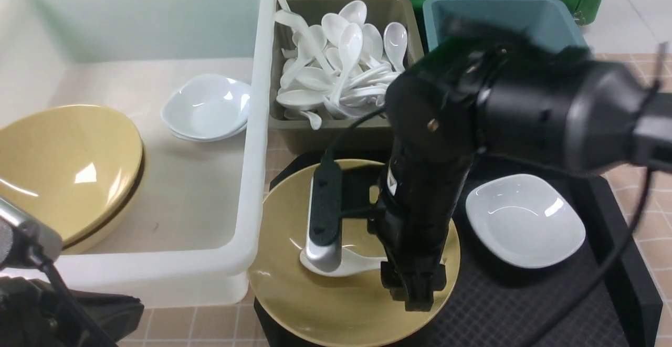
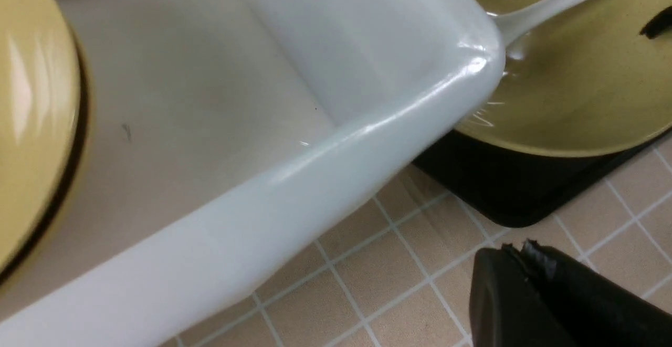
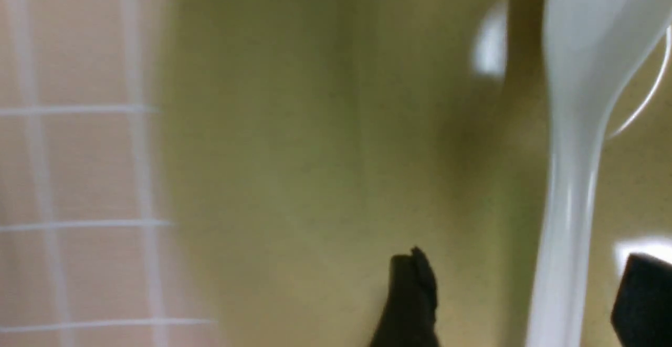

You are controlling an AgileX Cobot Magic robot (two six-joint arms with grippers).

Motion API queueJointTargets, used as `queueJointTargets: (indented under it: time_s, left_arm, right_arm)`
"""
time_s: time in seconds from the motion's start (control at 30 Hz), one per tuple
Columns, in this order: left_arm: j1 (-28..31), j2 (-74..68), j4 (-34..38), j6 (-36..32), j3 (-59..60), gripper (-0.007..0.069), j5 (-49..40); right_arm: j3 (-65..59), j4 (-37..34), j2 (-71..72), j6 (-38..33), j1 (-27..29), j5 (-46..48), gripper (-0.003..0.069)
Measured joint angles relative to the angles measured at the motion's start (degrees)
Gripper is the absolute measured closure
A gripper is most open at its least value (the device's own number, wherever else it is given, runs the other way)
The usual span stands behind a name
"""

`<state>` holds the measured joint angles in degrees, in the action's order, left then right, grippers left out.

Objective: On brown table put chopsticks spoon bowls plates into blue grey white boxes.
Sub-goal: 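Reach down and grasp the white spoon resting in the bowl with the right gripper, then place the white spoon into the bin of spoons with the right gripper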

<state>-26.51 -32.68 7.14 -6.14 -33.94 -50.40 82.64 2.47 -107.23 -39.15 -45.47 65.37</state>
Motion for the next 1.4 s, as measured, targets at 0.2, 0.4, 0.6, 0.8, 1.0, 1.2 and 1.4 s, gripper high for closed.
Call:
queueJointTargets:
  time_s: [0.2, 0.4, 0.6, 0.8, 1.0, 1.2, 1.4]
  left_arm:
    - [0.00, 0.00, 0.81, 0.00, 0.07, 0.0622, 2.96]
    - [0.00, -3.32, -0.78, 5.33, -1.52, 0.0622, 3.61]
    - [0.00, -13.25, -6.24, 6.66, -12.97, 0.0622, 0.25]
    - [0.00, -21.51, -14.73, 6.84, -26.40, 0.0622, -5.76]
    - [1.81, -30.51, -19.81, 6.50, -38.65, 0.0622, -7.23]
    - [9.41, -39.65, -8.30, -1.77, -42.36, 0.0622, -7.23]
    - [14.36, -45.19, 8.04, -9.78, -42.48, 0.0622, -7.86]
  right_arm:
    - [1.22, 3.63, -5.03, 2.18, 0.00, -2.56, 0.0174]
    - [2.58, 3.83, -5.44, 2.96, 0.00, 0.18, 0.0462]
    - [9.59, 3.83, -3.63, 3.80, 1.81, 2.66, 0.0509]
    - [20.54, 3.78, -0.99, 8.97, 7.01, -0.66, 0.0509]
    - [26.22, 4.34, -1.94, 24.38, 13.29, -20.39, 0.0509]
    - [26.34, 4.37, -8.32, 32.95, 15.95, -37.04, 0.0394]
    - [26.86, 4.43, -10.87, 40.48, 17.86, -35.68, 0.0100]
